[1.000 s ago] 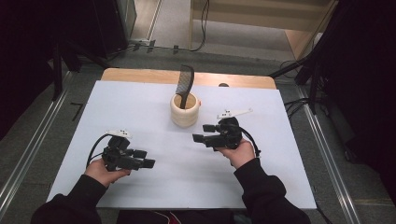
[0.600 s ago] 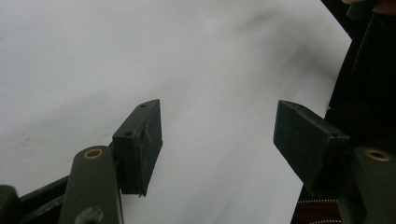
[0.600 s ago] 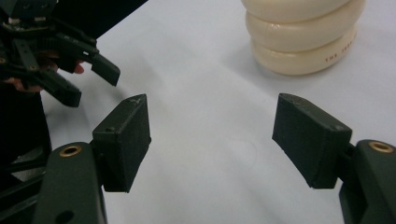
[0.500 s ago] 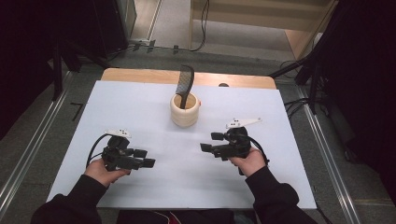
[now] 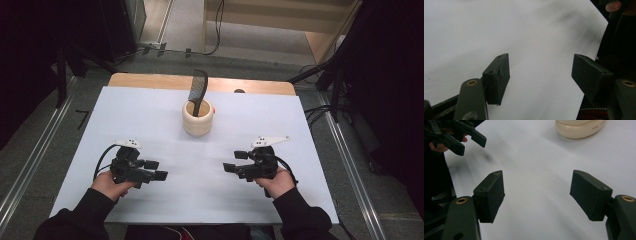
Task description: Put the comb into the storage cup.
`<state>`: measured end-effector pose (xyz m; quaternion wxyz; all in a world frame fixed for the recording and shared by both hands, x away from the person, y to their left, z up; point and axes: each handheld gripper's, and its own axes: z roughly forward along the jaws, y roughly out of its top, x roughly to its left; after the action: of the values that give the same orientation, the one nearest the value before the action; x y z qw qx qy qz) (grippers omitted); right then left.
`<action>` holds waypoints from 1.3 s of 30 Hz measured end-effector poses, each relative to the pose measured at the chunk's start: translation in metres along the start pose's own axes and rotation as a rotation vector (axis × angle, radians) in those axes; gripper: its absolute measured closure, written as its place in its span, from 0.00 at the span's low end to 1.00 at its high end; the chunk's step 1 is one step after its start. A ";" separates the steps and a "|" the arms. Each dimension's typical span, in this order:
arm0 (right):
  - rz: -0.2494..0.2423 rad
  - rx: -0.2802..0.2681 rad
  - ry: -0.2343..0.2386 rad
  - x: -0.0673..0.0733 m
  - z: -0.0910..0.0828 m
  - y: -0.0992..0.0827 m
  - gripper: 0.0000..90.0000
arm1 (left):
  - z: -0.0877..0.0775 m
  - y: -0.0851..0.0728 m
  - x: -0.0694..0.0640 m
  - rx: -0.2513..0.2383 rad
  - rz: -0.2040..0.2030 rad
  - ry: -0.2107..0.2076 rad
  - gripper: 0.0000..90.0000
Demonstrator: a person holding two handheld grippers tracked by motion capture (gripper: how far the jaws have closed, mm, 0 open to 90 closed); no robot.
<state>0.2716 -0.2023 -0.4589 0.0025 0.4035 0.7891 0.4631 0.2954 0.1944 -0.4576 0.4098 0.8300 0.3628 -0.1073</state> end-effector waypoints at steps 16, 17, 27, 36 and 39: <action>0.007 0.039 -0.008 -0.004 -0.006 -0.019 0.28 | -0.002 -0.007 -0.006 0.003 0.009 0.000 0.35; 0.009 0.041 -0.010 -0.004 -0.007 -0.020 0.28 | -0.003 -0.007 -0.006 0.005 0.011 0.000 0.35; 0.026 0.045 -0.033 -0.012 -0.018 -0.029 0.28 | -0.005 -0.010 -0.005 0.001 0.005 0.007 0.35; 0.053 0.049 -0.046 -0.019 -0.028 -0.037 0.28 | -0.005 -0.011 -0.003 -0.001 0.001 0.014 0.35; 0.062 0.047 -0.051 -0.021 -0.032 -0.040 0.28 | -0.005 -0.011 -0.002 0.001 -0.002 0.022 0.35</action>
<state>0.2486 -0.2489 -0.4774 -0.0011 0.4393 0.7865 0.4340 0.2859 0.2020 -0.4598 0.4053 0.8310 0.3681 -0.0987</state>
